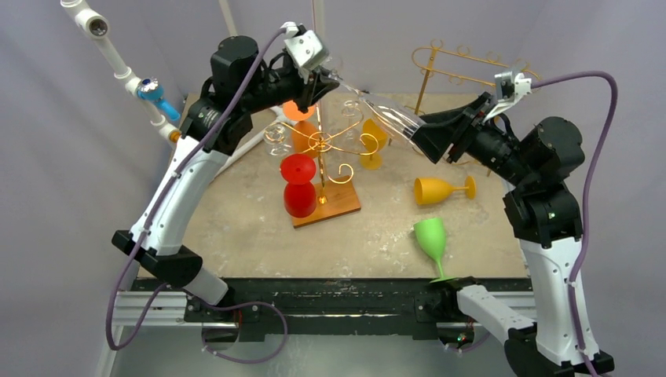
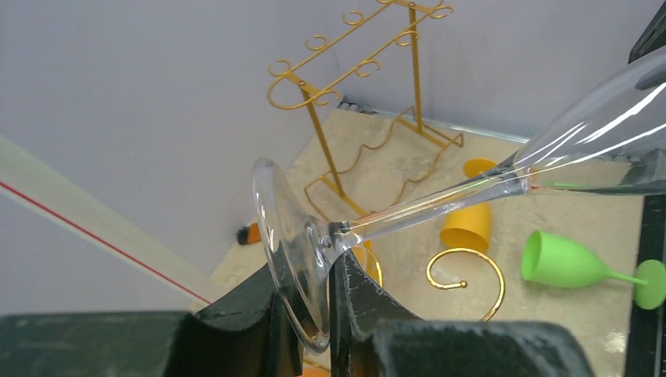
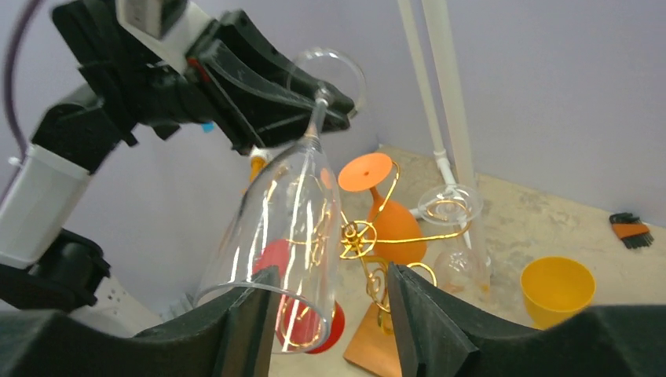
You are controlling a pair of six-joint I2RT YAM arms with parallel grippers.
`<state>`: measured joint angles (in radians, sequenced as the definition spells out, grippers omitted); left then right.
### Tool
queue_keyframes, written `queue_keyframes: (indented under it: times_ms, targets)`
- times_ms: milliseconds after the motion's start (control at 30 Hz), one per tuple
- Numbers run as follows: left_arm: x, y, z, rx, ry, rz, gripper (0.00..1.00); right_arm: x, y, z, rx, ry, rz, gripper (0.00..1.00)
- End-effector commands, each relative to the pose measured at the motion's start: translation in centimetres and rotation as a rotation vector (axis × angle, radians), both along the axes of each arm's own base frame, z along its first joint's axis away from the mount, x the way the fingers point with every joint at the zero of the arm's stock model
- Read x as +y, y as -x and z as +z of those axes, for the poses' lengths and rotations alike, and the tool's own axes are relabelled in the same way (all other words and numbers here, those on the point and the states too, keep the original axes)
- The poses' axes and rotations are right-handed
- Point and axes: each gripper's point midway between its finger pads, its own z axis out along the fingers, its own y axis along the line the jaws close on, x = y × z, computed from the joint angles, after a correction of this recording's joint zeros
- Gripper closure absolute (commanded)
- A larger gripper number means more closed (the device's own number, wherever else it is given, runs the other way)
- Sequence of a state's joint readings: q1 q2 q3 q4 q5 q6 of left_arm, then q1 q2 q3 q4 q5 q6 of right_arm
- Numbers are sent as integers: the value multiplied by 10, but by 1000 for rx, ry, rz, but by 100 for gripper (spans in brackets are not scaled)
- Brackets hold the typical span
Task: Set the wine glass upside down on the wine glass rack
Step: Turn the wine glass upside down at the wine rack.
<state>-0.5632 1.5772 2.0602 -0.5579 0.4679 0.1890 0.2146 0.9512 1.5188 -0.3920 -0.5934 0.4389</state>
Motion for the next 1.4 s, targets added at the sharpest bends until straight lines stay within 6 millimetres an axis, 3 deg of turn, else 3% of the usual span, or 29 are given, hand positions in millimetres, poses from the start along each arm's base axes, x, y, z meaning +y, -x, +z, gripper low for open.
queue_keyframes:
  times_ms: [0,167,333,600,700,800,1000,1133,1233,1367]
  targets:
    - [20,21,47,-333,-54,-16,100,0,6,-2,2,53,19,34]
    - [30,38,70,-476,-51,-21,100,-4,1,-17,52,109,-5,21]
    - [38,57,92,-577,-31,-36,100,-11,-2,-17,55,149,-49,14]
    - [46,64,98,-665,-75,-27,100,-32,-5,-27,54,208,-173,7]
    - [47,66,98,-721,-108,-34,100,-48,-7,-22,33,224,-271,4]
    - [48,70,97,-766,-136,-51,100,-50,-7,-11,5,211,-283,2]
    - [45,74,93,-841,-179,-87,100,7,3,15,-21,75,73,1]
    - [44,77,95,-948,-197,-89,100,34,10,25,-33,29,269,1]
    - [44,79,97,-1032,-208,-88,100,53,18,23,-33,35,342,1]
    - [42,80,100,-1085,-215,-94,100,87,24,6,7,94,422,1]
